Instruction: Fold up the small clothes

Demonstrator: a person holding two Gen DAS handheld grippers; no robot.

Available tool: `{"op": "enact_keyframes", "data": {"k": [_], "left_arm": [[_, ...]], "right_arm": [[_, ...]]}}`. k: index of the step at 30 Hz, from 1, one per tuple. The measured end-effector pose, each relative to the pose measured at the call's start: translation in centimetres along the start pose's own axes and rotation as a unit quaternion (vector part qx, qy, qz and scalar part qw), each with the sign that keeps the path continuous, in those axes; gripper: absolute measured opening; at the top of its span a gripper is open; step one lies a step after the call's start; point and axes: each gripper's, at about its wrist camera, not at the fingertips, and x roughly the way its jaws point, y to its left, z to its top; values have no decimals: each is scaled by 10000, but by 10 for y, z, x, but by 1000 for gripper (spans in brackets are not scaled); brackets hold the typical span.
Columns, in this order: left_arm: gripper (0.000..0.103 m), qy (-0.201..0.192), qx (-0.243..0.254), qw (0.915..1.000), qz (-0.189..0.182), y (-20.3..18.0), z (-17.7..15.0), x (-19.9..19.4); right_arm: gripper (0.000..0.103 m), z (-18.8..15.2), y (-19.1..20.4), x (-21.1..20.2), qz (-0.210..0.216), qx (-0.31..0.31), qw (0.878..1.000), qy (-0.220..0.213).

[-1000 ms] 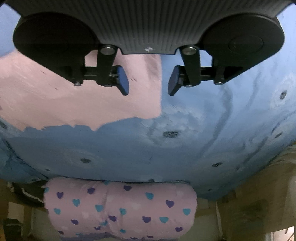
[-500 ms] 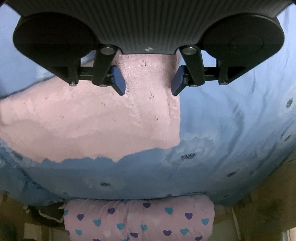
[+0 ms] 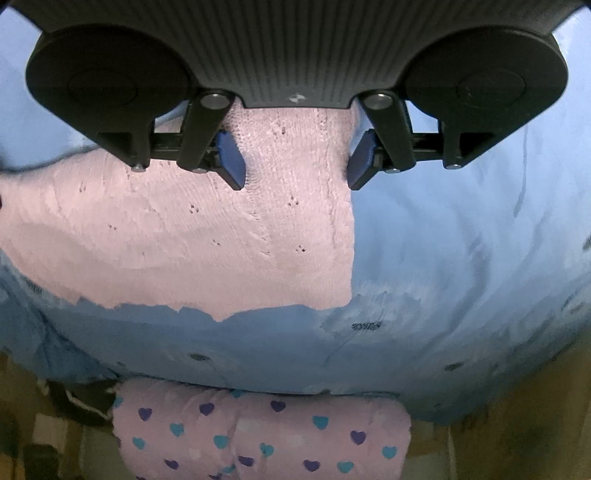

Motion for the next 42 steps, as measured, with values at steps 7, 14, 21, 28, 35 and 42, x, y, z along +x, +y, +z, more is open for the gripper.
{"op": "enact_keyframes", "data": {"k": [7, 14, 21, 28, 35, 42], "left_arm": [[75, 150, -588, 9979, -222, 18, 1, -2], [84, 129, -738, 9970, -174, 23, -2, -10], [87, 139, -851, 9962, -149, 29, -1, -10], [88, 171, -853, 9961, -161, 29, 0, -9], [89, 232, -876, 9958, -150, 29, 1, -4], [89, 307, -835, 9959, -154, 24, 3, 3]], "right_arm": [[67, -9, -21, -12, 251, 1204, 9924, -49], [73, -21, -24, -34, 364, 2086, 9770, -273], [77, -33, -27, -41, 695, 3232, 9438, -86], [79, -44, -21, -27, 969, 4089, 9073, 155], [80, -47, -11, -9, 1021, 4571, 8833, -199], [86, -44, 5, 7, 1070, 4894, 8640, -495]]}}
